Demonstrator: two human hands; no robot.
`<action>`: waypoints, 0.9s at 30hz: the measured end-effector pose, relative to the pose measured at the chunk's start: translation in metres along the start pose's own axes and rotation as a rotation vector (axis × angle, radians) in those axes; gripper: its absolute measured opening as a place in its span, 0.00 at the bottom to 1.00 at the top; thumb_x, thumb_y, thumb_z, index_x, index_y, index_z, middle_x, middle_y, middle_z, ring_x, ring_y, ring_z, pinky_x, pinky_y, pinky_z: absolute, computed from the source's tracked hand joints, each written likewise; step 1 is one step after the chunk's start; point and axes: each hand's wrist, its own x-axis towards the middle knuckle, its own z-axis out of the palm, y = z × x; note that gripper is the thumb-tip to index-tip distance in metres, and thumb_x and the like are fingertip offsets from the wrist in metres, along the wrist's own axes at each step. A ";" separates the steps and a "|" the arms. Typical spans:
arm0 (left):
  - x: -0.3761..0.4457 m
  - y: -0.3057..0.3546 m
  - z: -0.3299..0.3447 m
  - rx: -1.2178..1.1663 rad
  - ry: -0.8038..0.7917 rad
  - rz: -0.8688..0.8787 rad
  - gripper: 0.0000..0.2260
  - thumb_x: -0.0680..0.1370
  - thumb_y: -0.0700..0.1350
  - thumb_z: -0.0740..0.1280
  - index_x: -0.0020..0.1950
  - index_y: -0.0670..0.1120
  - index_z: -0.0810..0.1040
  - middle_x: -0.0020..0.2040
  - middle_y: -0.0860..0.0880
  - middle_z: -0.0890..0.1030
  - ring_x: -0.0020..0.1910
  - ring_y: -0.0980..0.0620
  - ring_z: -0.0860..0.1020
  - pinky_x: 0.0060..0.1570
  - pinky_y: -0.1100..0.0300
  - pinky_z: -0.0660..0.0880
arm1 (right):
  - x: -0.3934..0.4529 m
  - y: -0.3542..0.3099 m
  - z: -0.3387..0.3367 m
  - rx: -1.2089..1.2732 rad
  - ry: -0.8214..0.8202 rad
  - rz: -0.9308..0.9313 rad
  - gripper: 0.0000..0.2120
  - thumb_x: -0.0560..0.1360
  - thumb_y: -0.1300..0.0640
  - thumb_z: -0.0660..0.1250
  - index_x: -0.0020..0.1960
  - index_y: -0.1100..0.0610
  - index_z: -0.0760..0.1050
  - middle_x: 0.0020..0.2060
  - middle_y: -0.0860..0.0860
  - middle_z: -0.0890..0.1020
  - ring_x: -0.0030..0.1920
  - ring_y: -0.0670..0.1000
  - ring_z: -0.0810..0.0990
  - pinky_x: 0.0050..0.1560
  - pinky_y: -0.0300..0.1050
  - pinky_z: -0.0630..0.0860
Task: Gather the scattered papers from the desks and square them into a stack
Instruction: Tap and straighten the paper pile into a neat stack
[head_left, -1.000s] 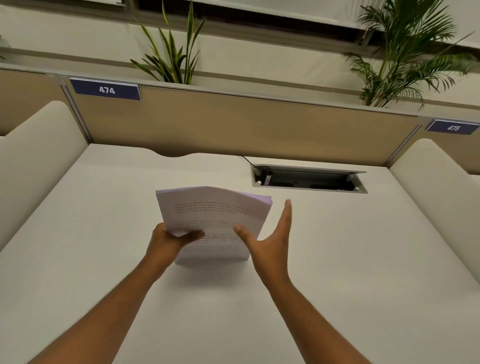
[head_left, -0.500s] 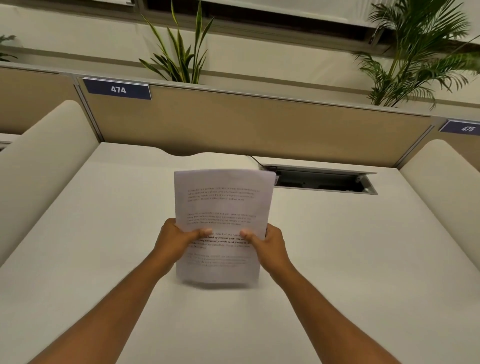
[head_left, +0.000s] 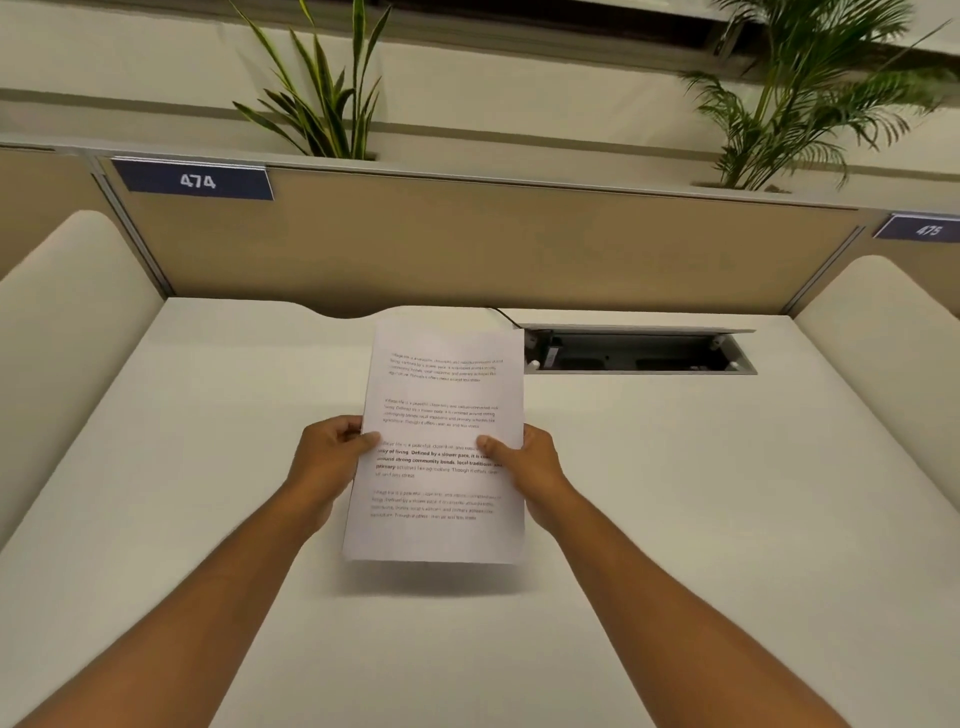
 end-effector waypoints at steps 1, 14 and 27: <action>0.007 -0.001 -0.002 0.015 0.016 -0.003 0.06 0.83 0.36 0.73 0.59 0.41 0.87 0.55 0.41 0.90 0.56 0.38 0.88 0.62 0.40 0.85 | 0.006 0.000 0.004 -0.012 0.006 0.011 0.13 0.78 0.61 0.76 0.62 0.56 0.83 0.58 0.55 0.88 0.55 0.58 0.89 0.60 0.60 0.85; 0.111 0.004 -0.014 0.182 0.100 -0.063 0.08 0.77 0.36 0.80 0.55 0.43 0.89 0.51 0.43 0.90 0.53 0.39 0.89 0.58 0.43 0.87 | 0.116 -0.003 0.053 -0.268 0.166 0.096 0.19 0.74 0.59 0.80 0.63 0.61 0.82 0.58 0.58 0.87 0.56 0.60 0.87 0.62 0.59 0.83; 0.158 0.001 -0.005 0.240 0.140 -0.112 0.14 0.75 0.40 0.83 0.58 0.38 0.88 0.56 0.39 0.90 0.50 0.37 0.90 0.56 0.41 0.88 | 0.168 -0.007 0.053 -0.578 0.174 0.002 0.24 0.75 0.52 0.79 0.65 0.60 0.76 0.61 0.56 0.83 0.55 0.55 0.82 0.55 0.49 0.79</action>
